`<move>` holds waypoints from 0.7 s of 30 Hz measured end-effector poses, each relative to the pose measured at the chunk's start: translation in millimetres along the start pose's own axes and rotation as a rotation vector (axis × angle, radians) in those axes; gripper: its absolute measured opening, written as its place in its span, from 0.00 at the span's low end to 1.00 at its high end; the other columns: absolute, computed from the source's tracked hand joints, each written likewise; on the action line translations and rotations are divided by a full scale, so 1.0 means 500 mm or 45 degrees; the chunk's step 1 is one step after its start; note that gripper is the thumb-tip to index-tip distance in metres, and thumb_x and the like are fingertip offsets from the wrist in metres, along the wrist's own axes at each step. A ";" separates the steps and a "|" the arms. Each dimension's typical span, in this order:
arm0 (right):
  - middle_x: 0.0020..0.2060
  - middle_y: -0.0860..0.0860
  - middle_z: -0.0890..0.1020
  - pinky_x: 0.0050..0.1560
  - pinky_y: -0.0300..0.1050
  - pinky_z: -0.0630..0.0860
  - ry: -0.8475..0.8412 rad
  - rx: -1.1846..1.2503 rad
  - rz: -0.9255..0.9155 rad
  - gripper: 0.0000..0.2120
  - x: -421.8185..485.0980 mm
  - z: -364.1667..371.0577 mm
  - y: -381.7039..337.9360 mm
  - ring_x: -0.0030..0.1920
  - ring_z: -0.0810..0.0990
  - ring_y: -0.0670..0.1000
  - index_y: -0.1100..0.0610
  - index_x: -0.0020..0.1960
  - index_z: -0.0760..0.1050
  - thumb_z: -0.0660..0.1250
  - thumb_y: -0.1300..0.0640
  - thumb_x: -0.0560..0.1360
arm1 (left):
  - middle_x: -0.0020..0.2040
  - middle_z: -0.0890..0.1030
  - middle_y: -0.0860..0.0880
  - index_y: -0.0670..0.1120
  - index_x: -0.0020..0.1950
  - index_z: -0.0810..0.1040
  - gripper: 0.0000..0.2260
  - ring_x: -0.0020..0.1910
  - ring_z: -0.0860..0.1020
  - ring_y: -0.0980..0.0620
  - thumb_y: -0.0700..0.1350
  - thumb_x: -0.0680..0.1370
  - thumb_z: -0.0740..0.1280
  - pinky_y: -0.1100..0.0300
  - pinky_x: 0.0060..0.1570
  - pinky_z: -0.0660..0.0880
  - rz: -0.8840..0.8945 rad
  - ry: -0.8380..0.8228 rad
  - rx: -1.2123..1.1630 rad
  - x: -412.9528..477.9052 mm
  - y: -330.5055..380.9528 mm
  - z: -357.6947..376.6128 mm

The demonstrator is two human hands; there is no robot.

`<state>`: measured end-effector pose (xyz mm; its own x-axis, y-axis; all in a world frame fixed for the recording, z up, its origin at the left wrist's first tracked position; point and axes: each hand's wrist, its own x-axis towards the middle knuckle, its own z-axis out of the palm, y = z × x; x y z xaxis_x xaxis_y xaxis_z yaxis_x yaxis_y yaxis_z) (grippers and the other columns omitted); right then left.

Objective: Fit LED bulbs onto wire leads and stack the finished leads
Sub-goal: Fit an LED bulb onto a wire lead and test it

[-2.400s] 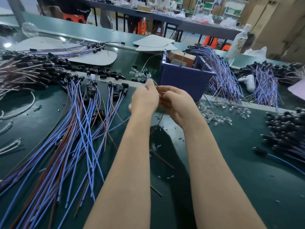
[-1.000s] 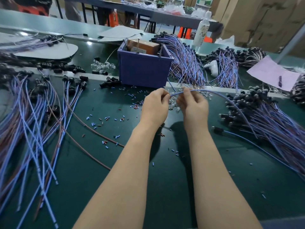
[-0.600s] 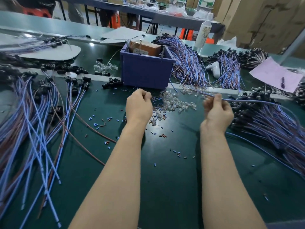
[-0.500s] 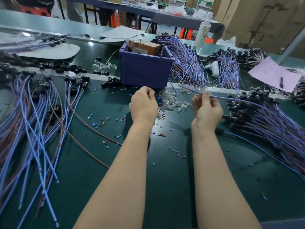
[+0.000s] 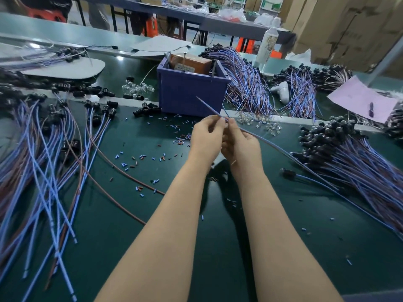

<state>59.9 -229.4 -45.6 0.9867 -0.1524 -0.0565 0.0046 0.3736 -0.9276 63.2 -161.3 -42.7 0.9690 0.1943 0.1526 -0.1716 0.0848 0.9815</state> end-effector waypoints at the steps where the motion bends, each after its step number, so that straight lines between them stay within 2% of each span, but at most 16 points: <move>1: 0.27 0.50 0.76 0.26 0.34 0.67 -0.041 -0.185 -0.042 0.13 -0.005 0.003 -0.002 0.25 0.70 0.44 0.58 0.37 0.76 0.63 0.56 0.79 | 0.42 0.79 0.44 0.42 0.46 0.77 0.07 0.40 0.77 0.50 0.39 0.80 0.61 0.55 0.43 0.75 -0.027 0.075 -0.069 0.004 0.000 -0.005; 3: 0.22 0.45 0.75 0.23 0.34 0.64 -0.168 -0.553 -0.239 0.15 -0.016 0.009 -0.006 0.22 0.69 0.42 0.58 0.35 0.75 0.63 0.56 0.79 | 0.39 0.78 0.45 0.44 0.40 0.75 0.10 0.36 0.76 0.49 0.39 0.80 0.60 0.57 0.34 0.74 -0.103 0.253 -0.216 0.015 -0.001 -0.019; 5: 0.21 0.43 0.75 0.26 0.34 0.67 -0.187 -0.795 -0.561 0.14 -0.033 0.021 -0.008 0.23 0.71 0.42 0.56 0.35 0.76 0.64 0.56 0.78 | 0.38 0.78 0.44 0.44 0.39 0.73 0.11 0.35 0.75 0.48 0.40 0.80 0.59 0.54 0.35 0.74 -0.143 0.457 -0.259 0.027 -0.005 -0.035; 7: 0.28 0.44 0.78 0.35 0.39 0.72 -0.028 -0.949 -0.921 0.11 -0.044 0.030 -0.008 0.31 0.75 0.45 0.57 0.40 0.79 0.63 0.55 0.78 | 0.39 0.79 0.45 0.43 0.41 0.72 0.10 0.36 0.76 0.48 0.42 0.81 0.57 0.50 0.42 0.76 -0.132 0.603 -0.247 0.033 -0.009 -0.048; 9: 0.43 0.50 0.82 0.51 0.39 0.70 0.103 -1.191 -1.076 0.09 -0.042 0.028 -0.005 0.46 0.77 0.49 0.58 0.50 0.80 0.62 0.56 0.78 | 0.37 0.79 0.49 0.45 0.41 0.70 0.10 0.34 0.76 0.51 0.43 0.82 0.57 0.53 0.42 0.75 -0.088 0.678 -0.253 0.036 -0.010 -0.053; 11: 0.53 0.53 0.81 0.60 0.43 0.66 0.056 -1.450 -0.902 0.12 -0.026 0.014 0.003 0.56 0.74 0.53 0.58 0.57 0.78 0.60 0.55 0.80 | 0.36 0.79 0.51 0.46 0.41 0.69 0.10 0.31 0.76 0.56 0.43 0.82 0.56 0.58 0.39 0.74 -0.030 0.699 -0.268 0.037 -0.008 -0.054; 12: 0.53 0.54 0.81 0.60 0.46 0.68 0.007 -1.526 -0.765 0.13 -0.018 0.007 0.008 0.56 0.75 0.54 0.57 0.57 0.78 0.59 0.54 0.80 | 0.37 0.79 0.50 0.46 0.41 0.69 0.10 0.29 0.76 0.59 0.42 0.82 0.56 0.61 0.37 0.73 -0.005 0.699 -0.276 0.038 -0.006 -0.053; 14: 0.47 0.56 0.83 0.51 0.48 0.71 -0.078 -1.515 -0.606 0.12 -0.012 0.001 0.017 0.50 0.78 0.56 0.58 0.55 0.79 0.59 0.54 0.80 | 0.37 0.78 0.50 0.47 0.42 0.69 0.10 0.27 0.75 0.63 0.41 0.82 0.56 0.66 0.35 0.73 0.025 0.676 -0.318 0.037 -0.003 -0.051; 16: 0.43 0.57 0.83 0.44 0.46 0.68 -0.085 -1.409 -0.632 0.11 -0.015 0.005 0.019 0.43 0.78 0.56 0.60 0.52 0.80 0.60 0.57 0.80 | 0.37 0.78 0.50 0.45 0.42 0.72 0.09 0.29 0.75 0.64 0.40 0.82 0.58 0.69 0.34 0.74 0.024 0.564 -0.351 0.033 -0.002 -0.044; 18: 0.40 0.57 0.83 0.40 0.46 0.65 -0.065 -1.315 -0.654 0.10 -0.017 0.007 0.017 0.40 0.76 0.55 0.60 0.49 0.80 0.61 0.58 0.79 | 0.38 0.79 0.49 0.42 0.46 0.75 0.06 0.33 0.76 0.60 0.40 0.81 0.60 0.67 0.37 0.75 0.009 0.353 -0.268 0.024 -0.004 -0.032; 21: 0.40 0.58 0.83 0.38 0.44 0.62 -0.048 -1.267 -0.601 0.11 -0.016 0.005 0.015 0.39 0.75 0.56 0.62 0.46 0.79 0.60 0.59 0.79 | 0.43 0.80 0.46 0.41 0.50 0.79 0.07 0.41 0.77 0.52 0.40 0.80 0.62 0.56 0.48 0.75 0.003 0.116 0.018 0.016 -0.012 -0.019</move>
<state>52.6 -223.3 -51.2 0.9246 -0.0517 0.3774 0.2660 -0.6214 -0.7370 70.3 -151.1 -48.5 0.9482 0.2830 0.1442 -0.1705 0.0704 0.9828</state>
